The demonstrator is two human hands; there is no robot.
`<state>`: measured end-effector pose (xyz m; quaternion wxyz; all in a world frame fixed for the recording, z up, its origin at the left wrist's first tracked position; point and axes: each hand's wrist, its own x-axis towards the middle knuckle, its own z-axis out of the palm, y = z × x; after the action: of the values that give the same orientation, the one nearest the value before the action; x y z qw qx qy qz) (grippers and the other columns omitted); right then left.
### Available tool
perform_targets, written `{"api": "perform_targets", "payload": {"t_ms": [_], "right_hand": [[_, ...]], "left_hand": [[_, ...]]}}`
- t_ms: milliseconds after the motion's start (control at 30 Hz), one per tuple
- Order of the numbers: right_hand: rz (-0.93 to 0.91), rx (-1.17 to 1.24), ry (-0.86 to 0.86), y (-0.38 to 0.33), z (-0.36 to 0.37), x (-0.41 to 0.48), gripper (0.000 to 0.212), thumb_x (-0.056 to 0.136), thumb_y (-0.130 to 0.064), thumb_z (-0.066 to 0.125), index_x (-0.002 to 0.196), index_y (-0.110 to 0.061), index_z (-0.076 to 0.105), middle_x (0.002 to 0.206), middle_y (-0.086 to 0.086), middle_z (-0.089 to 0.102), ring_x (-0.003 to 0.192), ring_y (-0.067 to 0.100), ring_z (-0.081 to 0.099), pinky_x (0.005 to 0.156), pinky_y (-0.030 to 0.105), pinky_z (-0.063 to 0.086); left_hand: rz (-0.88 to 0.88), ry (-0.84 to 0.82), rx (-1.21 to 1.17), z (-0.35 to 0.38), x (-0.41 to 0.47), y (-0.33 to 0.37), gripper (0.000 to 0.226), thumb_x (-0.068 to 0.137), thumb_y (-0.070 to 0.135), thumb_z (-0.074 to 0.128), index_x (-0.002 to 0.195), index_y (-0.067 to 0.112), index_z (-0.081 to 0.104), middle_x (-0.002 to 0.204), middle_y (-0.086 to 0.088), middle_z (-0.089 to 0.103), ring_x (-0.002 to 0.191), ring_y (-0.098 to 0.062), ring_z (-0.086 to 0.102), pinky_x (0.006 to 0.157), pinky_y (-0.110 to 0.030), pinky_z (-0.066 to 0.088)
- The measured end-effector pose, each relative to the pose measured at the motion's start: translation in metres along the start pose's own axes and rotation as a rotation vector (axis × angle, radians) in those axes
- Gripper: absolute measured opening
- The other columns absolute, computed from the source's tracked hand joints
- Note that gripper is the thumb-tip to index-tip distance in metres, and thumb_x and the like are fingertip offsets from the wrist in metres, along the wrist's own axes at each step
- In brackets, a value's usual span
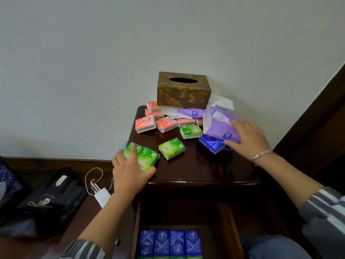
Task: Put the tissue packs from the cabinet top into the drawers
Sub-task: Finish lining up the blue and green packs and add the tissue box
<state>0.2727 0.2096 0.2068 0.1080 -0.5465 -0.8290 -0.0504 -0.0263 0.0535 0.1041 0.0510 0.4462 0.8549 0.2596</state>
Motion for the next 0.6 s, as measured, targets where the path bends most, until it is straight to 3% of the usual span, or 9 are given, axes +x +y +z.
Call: {"api": "perform_targets", "payload": {"t_ms": [100, 233, 333, 400, 467, 600], "right_hand": [[-0.004, -0.019, -0.117, 0.016, 0.013, 0.002, 0.058, 0.085, -0.032, 0.061, 0.138, -0.021, 0.04, 0.14, 0.005, 0.047, 0.121, 0.03, 0.05, 0.095, 0.04, 0.045], [0.011, -0.104, -0.018, 0.02, 0.028, 0.002, 0.033, 0.09, -0.03, 0.054, 0.121, -0.019, 0.055, 0.117, 0.007, 0.063, 0.101, 0.033, 0.061, 0.074, 0.04, 0.05], [0.011, -0.071, 0.198, 0.019, 0.024, -0.003, 0.019, 0.087, -0.019, 0.06, 0.102, -0.01, 0.067, 0.09, 0.018, 0.067, 0.082, 0.039, 0.063, 0.06, 0.042, 0.051], [-0.041, -0.01, 0.449, 0.018, 0.012, -0.004, 0.014, 0.081, -0.01, 0.063, 0.093, -0.006, 0.069, 0.079, 0.02, 0.067, 0.072, 0.04, 0.064, 0.053, 0.042, 0.052], [-0.112, 0.019, 0.658, 0.013, -0.006, -0.001, 0.015, 0.079, -0.009, 0.061, 0.091, -0.007, 0.069, 0.079, 0.016, 0.069, 0.071, 0.036, 0.065, 0.052, 0.036, 0.051], [-0.137, 0.08, 0.841, -0.018, -0.047, 0.037, 0.016, 0.081, -0.011, 0.058, 0.092, -0.012, 0.069, 0.08, 0.011, 0.07, 0.073, 0.034, 0.064, 0.052, 0.032, 0.047]], "left_hand": [[-0.003, 0.009, 0.0, 0.0, 0.0, 0.0, 0.102, 0.065, 0.06, 0.067, 0.15, 0.024, 0.023, 0.14, -0.02, 0.028, 0.128, -0.041, 0.026, 0.1, -0.05, 0.038], [0.001, 0.02, 0.001, -0.001, 0.0, 0.002, 0.102, 0.065, 0.058, 0.069, 0.15, 0.023, 0.025, 0.137, -0.02, 0.031, 0.125, -0.042, 0.029, 0.099, -0.05, 0.038], [0.0, 0.015, -0.002, -0.002, -0.001, 0.004, 0.102, 0.065, 0.058, 0.068, 0.15, 0.023, 0.023, 0.138, -0.02, 0.03, 0.125, -0.041, 0.028, 0.099, -0.049, 0.038], [0.009, 0.029, 0.004, -0.002, -0.002, 0.004, 0.102, 0.065, 0.058, 0.069, 0.15, 0.022, 0.024, 0.138, -0.021, 0.031, 0.125, -0.04, 0.028, 0.1, -0.05, 0.038], [0.018, 0.046, 0.027, 0.0, -0.002, 0.003, 0.103, 0.065, 0.058, 0.069, 0.15, 0.02, 0.026, 0.139, -0.022, 0.032, 0.125, -0.041, 0.03, 0.1, -0.05, 0.036], [0.043, 0.05, 0.051, 0.002, -0.001, 0.001, 0.103, 0.064, 0.059, 0.068, 0.149, 0.019, 0.027, 0.14, -0.024, 0.033, 0.127, -0.042, 0.032, 0.102, -0.051, 0.036]]}}
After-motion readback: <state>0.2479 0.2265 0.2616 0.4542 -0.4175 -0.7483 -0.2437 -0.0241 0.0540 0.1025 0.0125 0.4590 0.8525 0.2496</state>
